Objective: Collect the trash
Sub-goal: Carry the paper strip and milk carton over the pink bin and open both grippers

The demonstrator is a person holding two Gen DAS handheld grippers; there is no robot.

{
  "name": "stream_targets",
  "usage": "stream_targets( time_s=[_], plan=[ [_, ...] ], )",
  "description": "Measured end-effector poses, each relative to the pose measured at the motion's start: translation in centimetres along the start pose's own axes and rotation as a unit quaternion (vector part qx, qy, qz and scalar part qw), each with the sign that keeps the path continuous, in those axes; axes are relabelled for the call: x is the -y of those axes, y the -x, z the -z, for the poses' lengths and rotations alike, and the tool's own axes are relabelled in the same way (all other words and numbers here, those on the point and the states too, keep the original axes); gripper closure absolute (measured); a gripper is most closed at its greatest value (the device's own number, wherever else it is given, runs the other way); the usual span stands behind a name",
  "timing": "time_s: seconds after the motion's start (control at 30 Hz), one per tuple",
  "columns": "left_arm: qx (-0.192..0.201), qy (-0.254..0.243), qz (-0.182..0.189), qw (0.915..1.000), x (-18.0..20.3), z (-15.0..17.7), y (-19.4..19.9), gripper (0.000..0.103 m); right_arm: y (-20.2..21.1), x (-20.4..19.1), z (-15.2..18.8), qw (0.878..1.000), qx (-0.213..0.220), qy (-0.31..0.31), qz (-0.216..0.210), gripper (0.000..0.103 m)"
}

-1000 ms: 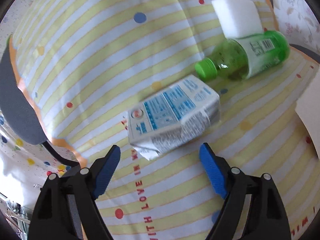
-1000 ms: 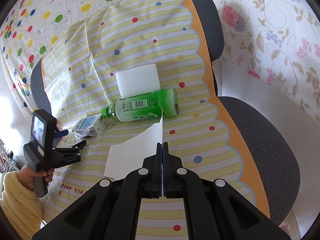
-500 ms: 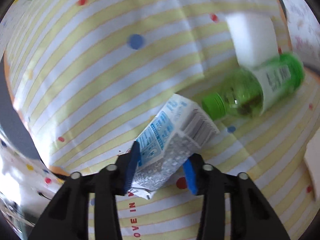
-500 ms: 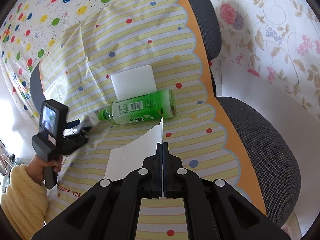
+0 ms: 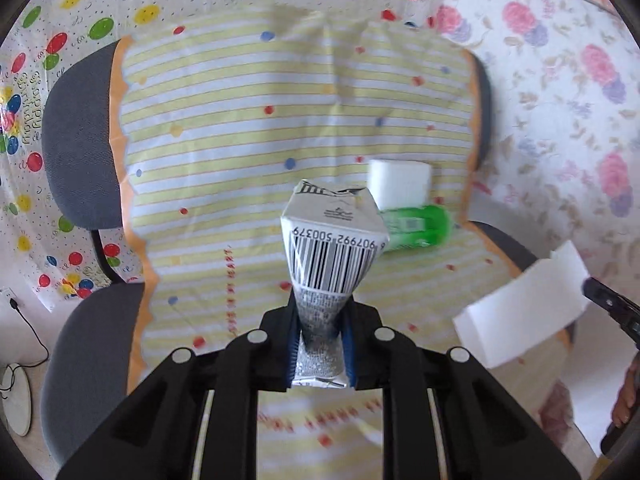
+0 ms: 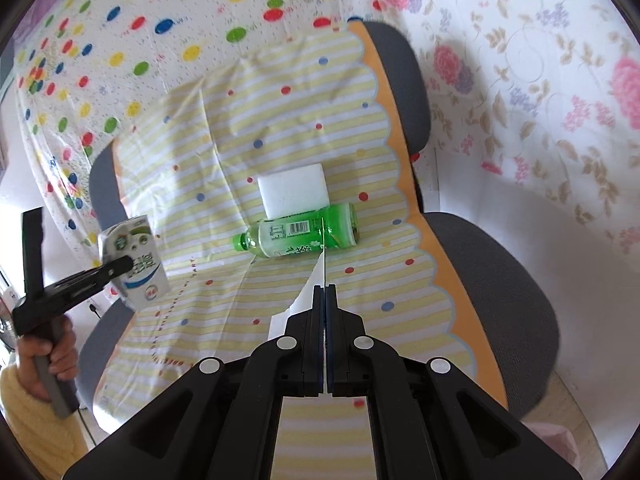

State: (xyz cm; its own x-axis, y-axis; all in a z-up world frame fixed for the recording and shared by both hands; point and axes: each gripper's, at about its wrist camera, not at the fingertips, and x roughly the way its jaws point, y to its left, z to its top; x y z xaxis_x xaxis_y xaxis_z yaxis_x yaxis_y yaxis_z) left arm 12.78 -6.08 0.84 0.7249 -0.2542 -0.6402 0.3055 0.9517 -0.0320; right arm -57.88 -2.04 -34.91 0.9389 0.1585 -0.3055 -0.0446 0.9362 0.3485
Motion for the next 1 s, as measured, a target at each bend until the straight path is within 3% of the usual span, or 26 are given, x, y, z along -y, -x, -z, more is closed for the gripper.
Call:
stream_targets(
  time_s=[0.23, 0.57, 0.77, 1.0],
  plan=[
    [0.002, -0.039, 0.074, 0.9965, 7.6, 5.1, 4.4, 0.087, 7.0, 1.6, 3.1, 0.998, 0.02, -0.017, 0.05, 0.102],
    [-0.005, -0.083, 0.162, 0.9833, 18.0, 9.4, 5.5, 0.087, 16.5, 7.7, 9.0, 0.984, 0.033, -0.061, 0.166, 0.102],
    [-0.021, -0.103, 0.185, 0.9772, 21.5, 11.8, 4.9, 0.086, 17.4, 11.2, 12.7, 0.973, 0.01, -0.088, 0.214, 0.102],
    [-0.035, -0.118, 0.188, 0.9743, 22.8, 13.4, 4.5, 0.086, 15.2, 14.1, 15.0, 0.968, -0.022, -0.112, 0.223, 0.102]
  ],
)
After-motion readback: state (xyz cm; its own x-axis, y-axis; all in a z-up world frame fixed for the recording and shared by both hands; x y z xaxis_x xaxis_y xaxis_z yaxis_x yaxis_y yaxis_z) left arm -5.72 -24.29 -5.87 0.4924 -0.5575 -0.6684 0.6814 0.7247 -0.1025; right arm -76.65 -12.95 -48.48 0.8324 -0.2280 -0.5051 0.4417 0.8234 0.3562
